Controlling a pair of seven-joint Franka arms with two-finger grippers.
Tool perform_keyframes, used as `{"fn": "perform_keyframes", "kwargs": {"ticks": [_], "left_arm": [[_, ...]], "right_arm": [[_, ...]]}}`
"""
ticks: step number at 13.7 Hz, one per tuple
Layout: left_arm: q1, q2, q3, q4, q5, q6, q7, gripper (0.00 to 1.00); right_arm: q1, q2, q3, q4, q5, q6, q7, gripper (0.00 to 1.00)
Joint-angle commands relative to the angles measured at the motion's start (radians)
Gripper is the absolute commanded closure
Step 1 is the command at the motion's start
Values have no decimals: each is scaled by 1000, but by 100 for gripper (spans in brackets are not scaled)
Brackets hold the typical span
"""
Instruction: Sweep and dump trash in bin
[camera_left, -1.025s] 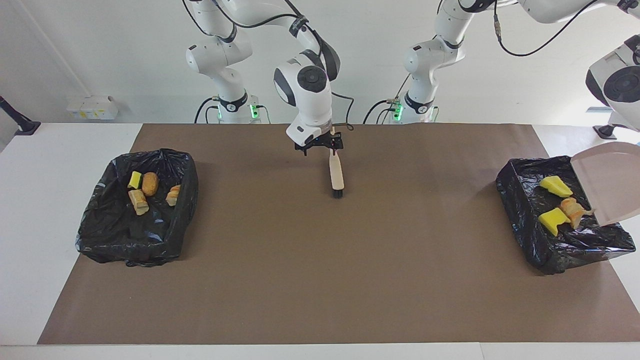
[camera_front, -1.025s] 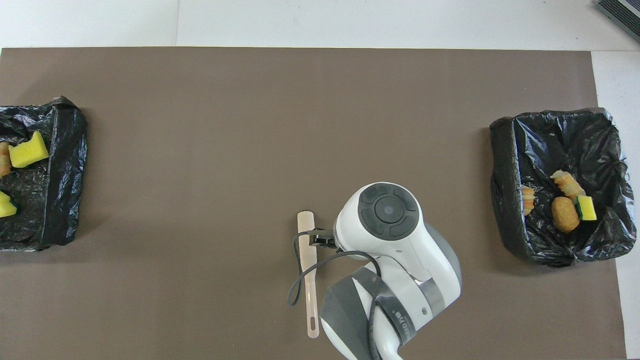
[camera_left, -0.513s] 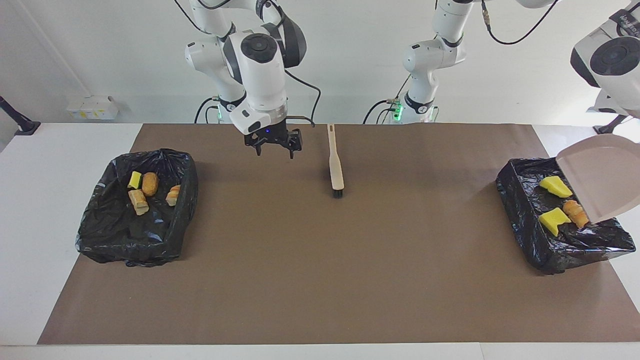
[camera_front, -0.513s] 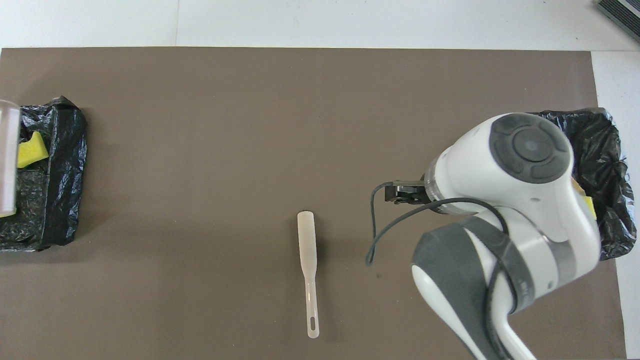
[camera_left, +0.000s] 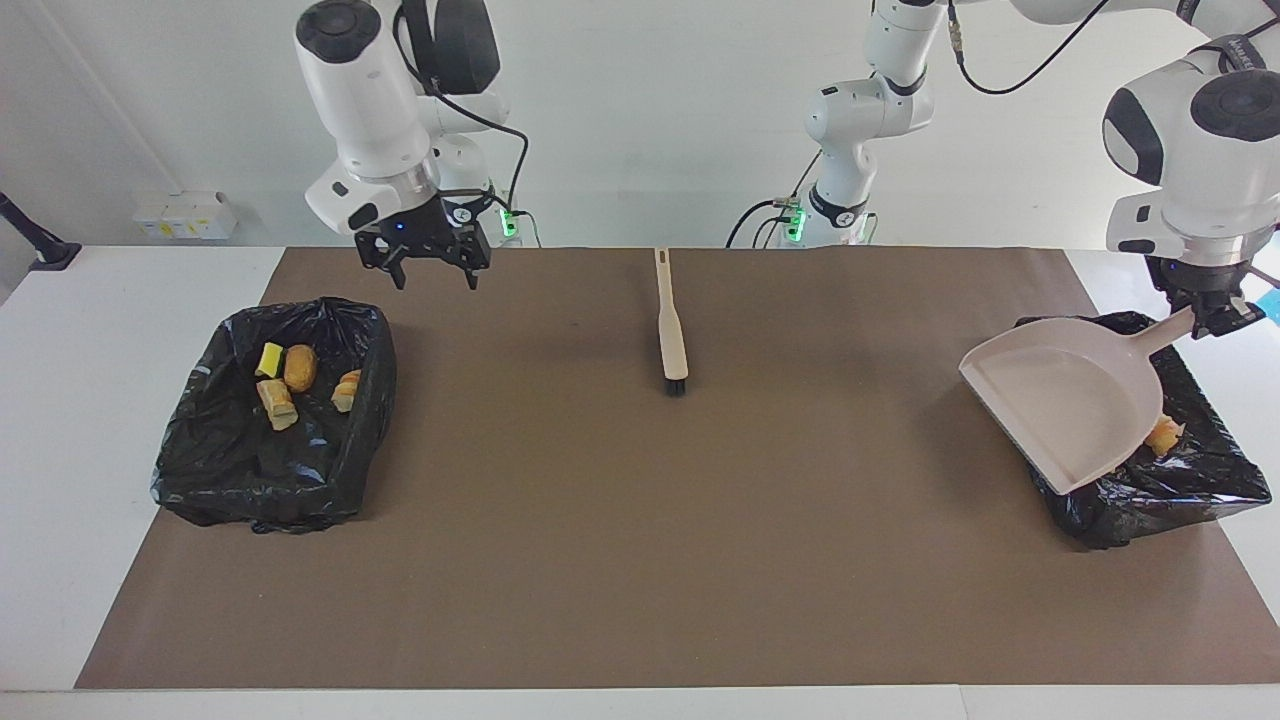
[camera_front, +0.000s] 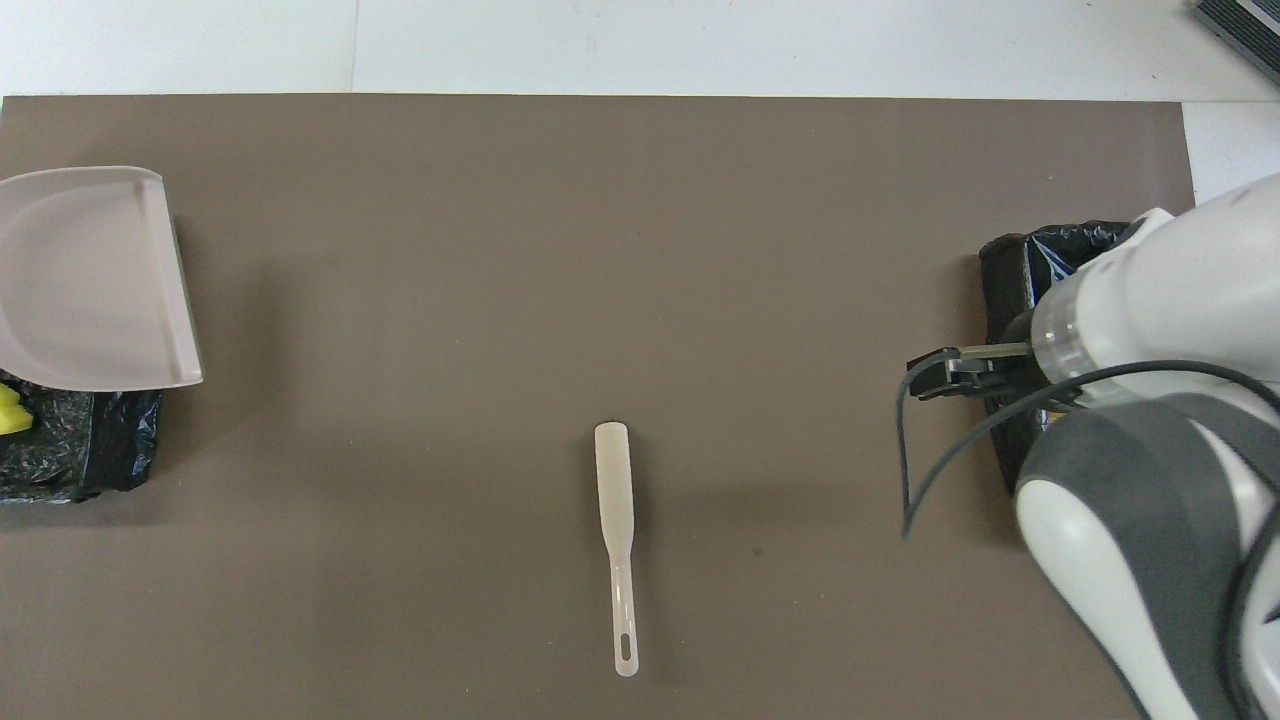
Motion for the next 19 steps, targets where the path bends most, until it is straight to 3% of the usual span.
{"fn": "perform_keyframes", "kwargs": {"ticks": [1, 4, 12, 16, 17, 19], "left_arm": [[-54, -18, 12, -61, -104, 21, -233, 100], [-139, 20, 12, -64, -157, 36, -496, 100], [-423, 157, 14, -47, -364, 247, -1072, 100], [-549, 281, 14, 71, -436, 301, -1273, 100], [-584, 312, 15, 88, -447, 307, -1323, 100], [-618, 365, 15, 137, -441, 338, -1423, 100]], "right_arm": [[-65, 15, 15, 14, 7, -12, -39, 0], [-69, 10, 15, 17, -11, -12, -26, 0], [-67, 7, 30, 70, -28, -12, 5, 0], [-81, 1, 18, 65, -7, -13, 2, 0], [-76, 1, 9, 61, -5, -12, -12, 0], [73, -2, -140, 56, -7, -13, -23, 0]]}}
